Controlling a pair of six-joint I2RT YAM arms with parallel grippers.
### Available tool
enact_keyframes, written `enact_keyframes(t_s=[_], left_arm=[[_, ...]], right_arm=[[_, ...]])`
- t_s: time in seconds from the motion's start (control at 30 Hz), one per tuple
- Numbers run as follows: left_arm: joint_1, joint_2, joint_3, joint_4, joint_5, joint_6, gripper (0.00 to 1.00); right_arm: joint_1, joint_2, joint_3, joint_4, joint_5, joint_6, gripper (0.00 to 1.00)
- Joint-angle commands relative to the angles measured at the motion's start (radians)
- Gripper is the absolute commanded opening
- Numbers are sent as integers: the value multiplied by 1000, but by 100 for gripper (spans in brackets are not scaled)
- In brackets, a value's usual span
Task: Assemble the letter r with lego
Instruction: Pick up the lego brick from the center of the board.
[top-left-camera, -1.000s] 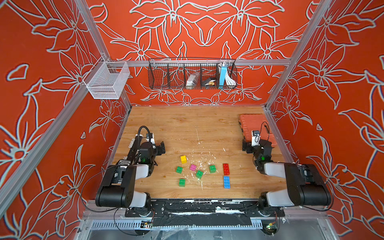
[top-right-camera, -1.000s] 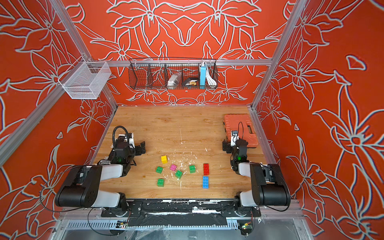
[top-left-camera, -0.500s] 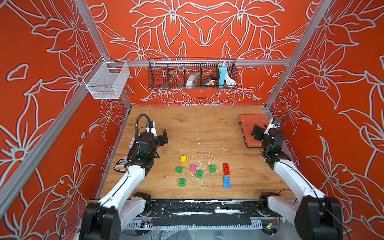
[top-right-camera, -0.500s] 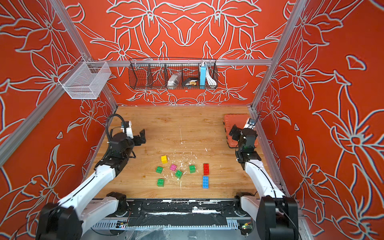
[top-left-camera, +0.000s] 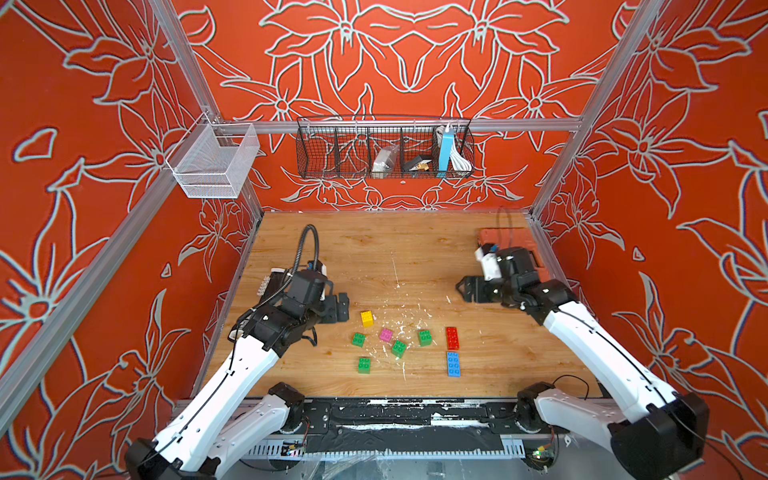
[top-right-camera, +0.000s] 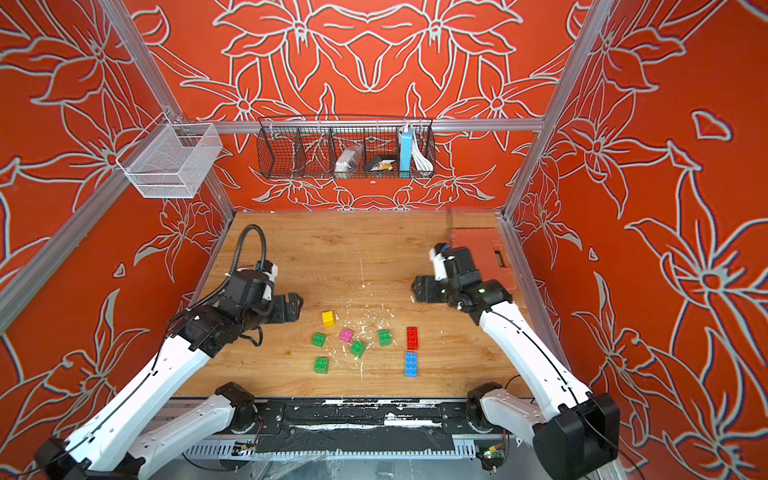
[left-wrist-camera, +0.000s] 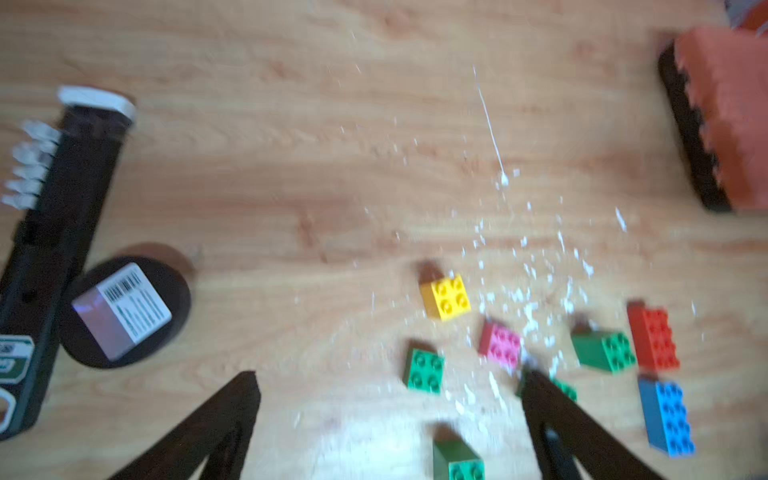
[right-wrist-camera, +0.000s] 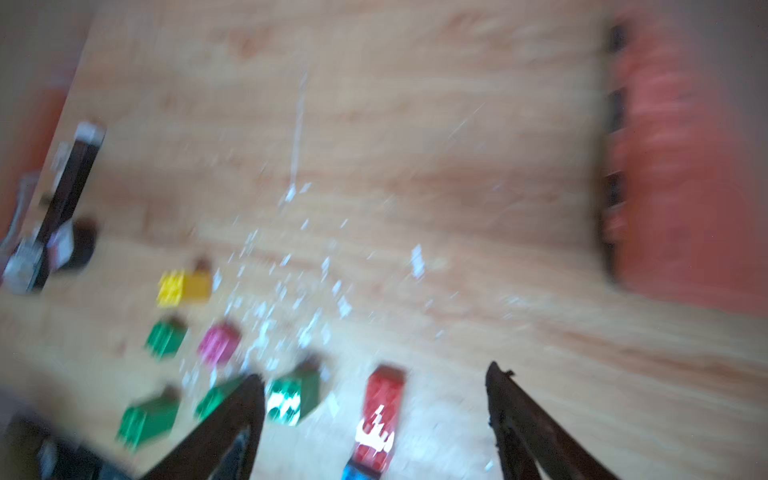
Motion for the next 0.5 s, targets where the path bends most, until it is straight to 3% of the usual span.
enact_keyframes(t_s=[0.0,0.17,0.3,0.47], left_arm=[[-78,-33,35,-173,-5,-93,99],[-102,-104,19,-235,8,-179,98],[-109,-203,36,-294,29,-194,99],[-110,-320,43,-310,55,-185,99]], right_arm=[[152,-3,-5,-182,-22,-21,84],[318,53,-11,-142,37,-19,81],[431,159,67,-185,181,-26,79],[505,249,105,-112,114,-82,64]])
